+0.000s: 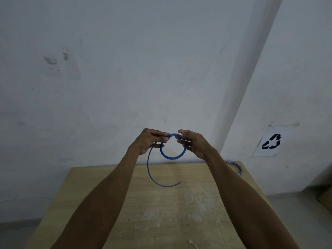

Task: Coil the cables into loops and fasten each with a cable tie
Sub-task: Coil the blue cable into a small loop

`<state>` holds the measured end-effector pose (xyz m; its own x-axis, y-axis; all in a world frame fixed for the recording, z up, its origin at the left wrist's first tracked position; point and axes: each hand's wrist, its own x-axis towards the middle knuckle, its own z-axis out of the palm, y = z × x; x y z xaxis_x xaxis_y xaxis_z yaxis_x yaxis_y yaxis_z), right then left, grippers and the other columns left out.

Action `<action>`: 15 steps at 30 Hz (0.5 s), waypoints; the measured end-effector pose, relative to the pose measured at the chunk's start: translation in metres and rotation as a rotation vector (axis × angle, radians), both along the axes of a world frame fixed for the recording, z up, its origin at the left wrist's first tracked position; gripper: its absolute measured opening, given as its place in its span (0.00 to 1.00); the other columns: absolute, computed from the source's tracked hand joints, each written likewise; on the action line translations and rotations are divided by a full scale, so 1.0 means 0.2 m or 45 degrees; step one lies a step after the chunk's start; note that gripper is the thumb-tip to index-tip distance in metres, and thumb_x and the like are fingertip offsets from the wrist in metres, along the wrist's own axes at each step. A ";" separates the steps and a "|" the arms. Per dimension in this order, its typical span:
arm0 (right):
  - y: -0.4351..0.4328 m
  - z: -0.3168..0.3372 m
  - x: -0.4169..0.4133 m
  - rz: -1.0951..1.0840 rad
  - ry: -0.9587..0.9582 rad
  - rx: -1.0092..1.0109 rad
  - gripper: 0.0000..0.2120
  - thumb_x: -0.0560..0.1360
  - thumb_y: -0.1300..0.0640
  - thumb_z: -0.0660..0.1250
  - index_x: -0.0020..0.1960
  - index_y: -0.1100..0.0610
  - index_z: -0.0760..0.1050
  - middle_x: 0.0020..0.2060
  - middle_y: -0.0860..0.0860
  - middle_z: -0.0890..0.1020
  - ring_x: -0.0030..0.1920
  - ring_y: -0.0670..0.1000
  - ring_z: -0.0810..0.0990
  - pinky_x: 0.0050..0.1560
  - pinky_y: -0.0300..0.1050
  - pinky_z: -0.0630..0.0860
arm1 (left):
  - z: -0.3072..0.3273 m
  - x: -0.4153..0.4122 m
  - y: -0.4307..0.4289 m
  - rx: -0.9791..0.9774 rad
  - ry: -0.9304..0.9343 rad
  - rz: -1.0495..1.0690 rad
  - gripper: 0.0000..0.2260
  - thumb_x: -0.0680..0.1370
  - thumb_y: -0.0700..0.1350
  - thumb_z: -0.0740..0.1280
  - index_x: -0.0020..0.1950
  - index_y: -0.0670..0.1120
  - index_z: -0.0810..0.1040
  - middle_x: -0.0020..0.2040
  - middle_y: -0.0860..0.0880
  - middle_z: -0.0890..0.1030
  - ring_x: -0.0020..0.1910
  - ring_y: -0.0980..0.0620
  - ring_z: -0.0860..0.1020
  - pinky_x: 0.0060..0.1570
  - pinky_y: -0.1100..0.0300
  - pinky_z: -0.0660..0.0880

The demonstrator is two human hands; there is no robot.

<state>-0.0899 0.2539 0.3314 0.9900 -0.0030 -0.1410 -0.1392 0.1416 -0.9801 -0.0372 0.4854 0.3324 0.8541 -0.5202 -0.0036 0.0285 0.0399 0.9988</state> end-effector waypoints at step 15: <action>0.00 0.03 -0.01 -0.049 -0.245 -0.152 0.11 0.74 0.65 0.75 0.55 0.68 0.83 0.49 0.65 0.86 0.51 0.62 0.87 0.55 0.47 0.83 | -0.01 0.01 -0.04 -0.069 -0.025 0.126 0.11 0.74 0.33 0.75 0.56 0.37 0.85 0.51 0.37 0.87 0.51 0.41 0.86 0.55 0.53 0.83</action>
<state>-0.0910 0.2545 0.3379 0.9974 -0.0470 0.0541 0.0553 0.0250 -0.9982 -0.0347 0.4774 0.3304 0.9010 -0.4321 0.0394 0.0024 0.0958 0.9954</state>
